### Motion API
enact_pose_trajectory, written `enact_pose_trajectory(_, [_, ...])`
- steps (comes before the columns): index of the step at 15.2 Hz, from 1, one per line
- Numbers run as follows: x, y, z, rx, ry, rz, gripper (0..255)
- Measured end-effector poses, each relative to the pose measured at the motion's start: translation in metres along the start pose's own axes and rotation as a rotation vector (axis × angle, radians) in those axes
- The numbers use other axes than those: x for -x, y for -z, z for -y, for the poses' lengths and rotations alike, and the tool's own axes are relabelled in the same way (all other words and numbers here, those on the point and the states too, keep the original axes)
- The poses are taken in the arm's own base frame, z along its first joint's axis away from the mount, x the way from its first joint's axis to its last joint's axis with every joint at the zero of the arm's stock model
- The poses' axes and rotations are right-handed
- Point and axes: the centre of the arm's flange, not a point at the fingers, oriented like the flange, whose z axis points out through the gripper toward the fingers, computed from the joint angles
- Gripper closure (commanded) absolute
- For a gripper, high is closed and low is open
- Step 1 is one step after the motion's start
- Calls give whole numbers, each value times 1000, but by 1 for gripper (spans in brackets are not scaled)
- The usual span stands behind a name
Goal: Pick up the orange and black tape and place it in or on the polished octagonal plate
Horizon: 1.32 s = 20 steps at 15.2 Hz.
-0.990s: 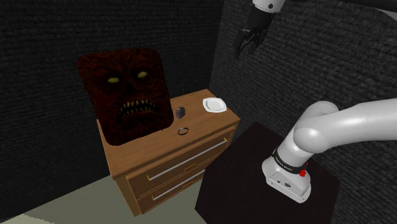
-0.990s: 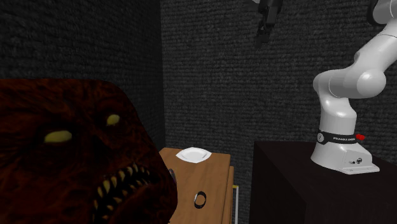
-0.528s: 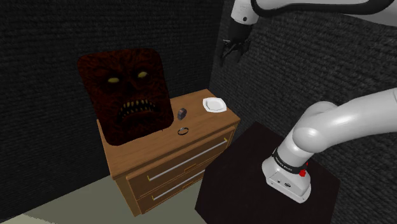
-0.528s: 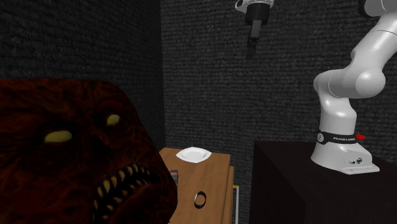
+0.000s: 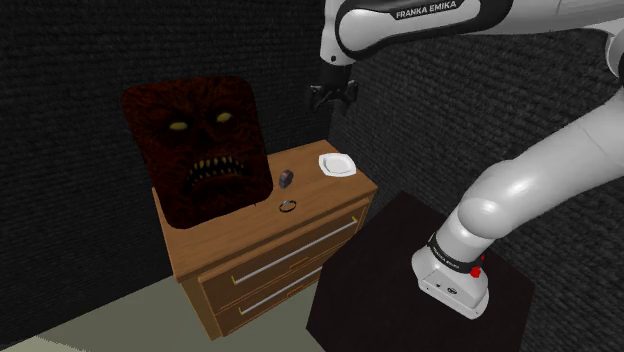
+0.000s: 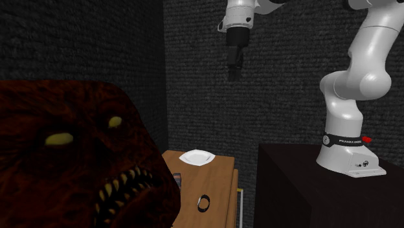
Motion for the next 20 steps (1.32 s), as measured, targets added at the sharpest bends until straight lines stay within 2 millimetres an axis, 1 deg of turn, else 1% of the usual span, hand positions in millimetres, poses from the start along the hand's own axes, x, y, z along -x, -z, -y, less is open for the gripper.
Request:
enact_pose_trajectory(5, [-41, -51, 30, 28, -89, 45, 0])
enact_pose_trajectory(9, [-76, -94, 47, 50, -161, 81, 0])
enact_pose_trajectory(12, [-97, -128, 60, 66, -215, 109, 0])
enact_pose_trajectory(13, [-105, -138, 60, 72, -232, 118, 0])
enact_pose_trajectory(14, [-114, -148, 66, 77, -250, 127, 0])
enact_pose_trajectory(15, [-124, -162, 68, 83, -268, 136, 0])
enact_pose_trajectory(20, [-160, -220, 81, 111, -358, 182, 0])
